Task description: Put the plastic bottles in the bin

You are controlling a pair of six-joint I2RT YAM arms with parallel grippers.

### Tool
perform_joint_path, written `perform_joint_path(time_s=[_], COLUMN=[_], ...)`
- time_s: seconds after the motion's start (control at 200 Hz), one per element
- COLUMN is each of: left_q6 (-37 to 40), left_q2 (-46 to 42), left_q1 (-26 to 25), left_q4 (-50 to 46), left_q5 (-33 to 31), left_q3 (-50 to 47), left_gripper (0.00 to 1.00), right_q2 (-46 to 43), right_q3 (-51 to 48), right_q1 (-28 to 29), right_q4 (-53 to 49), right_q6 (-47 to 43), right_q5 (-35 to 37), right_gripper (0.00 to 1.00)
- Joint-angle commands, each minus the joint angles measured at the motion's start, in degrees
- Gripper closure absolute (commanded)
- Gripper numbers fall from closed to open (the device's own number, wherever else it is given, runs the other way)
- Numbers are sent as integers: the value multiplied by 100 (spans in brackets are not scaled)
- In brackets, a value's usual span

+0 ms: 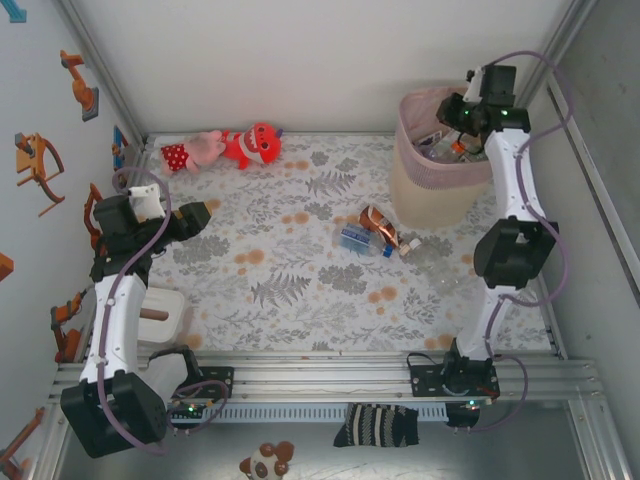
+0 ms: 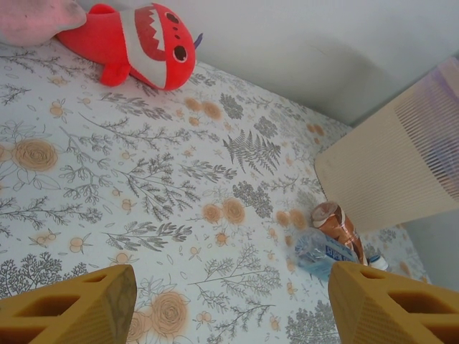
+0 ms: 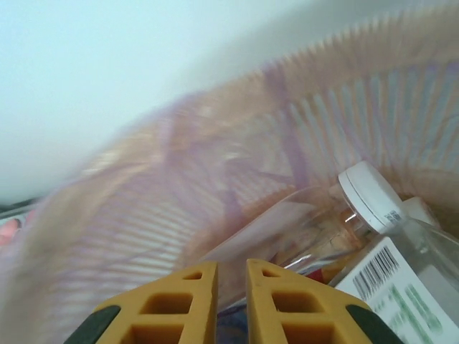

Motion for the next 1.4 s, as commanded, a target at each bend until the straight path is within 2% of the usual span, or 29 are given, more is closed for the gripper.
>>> perform_joint_path(time_s=[0.0, 0.14, 0.406, 0.561, 0.696, 0.856, 1.046, 1.232, 1.397], left_q6=[7, -45, -125, -165, -187, -162, -117, -95, -21], left_q2=[-175, -204, -241, -241, -215, -275, -396, -408, -432], left_q1=[43, 45, 48, 48, 48, 48, 48, 48, 44], left_q4=[-2, -21, 20, 63, 110, 116, 72, 31, -74], left_q5=[24, 56, 96, 122, 208, 227, 166, 159, 30], left_q3=[113, 136, 140, 131, 122, 105, 61, 62, 69], left_gripper=[29, 29, 29, 29, 29, 30, 30, 30, 30], right_q2=[-814, -1510, -3122, -3852, -4101, -3933, -3230, -2147, -1221], right_q3=[-167, -710, -2397, -3231, -3775, -4332, -4541, -4205, -3751], right_q1=[30, 110, 437, 1089, 1717, 2327, 3043, 3359, 3449], right_q4=[-312, -687, -869, -959, -961, -705, -640, -653, -526], right_q6=[-255, -535, -887, -1212, -1624, -2148, -3342, -3964, -4132], right_q5=[-57, 32, 430, 926, 1238, 1250, 1415, 1669, 1617], right_gripper=[82, 81, 80, 79, 76, 70, 61, 48, 39])
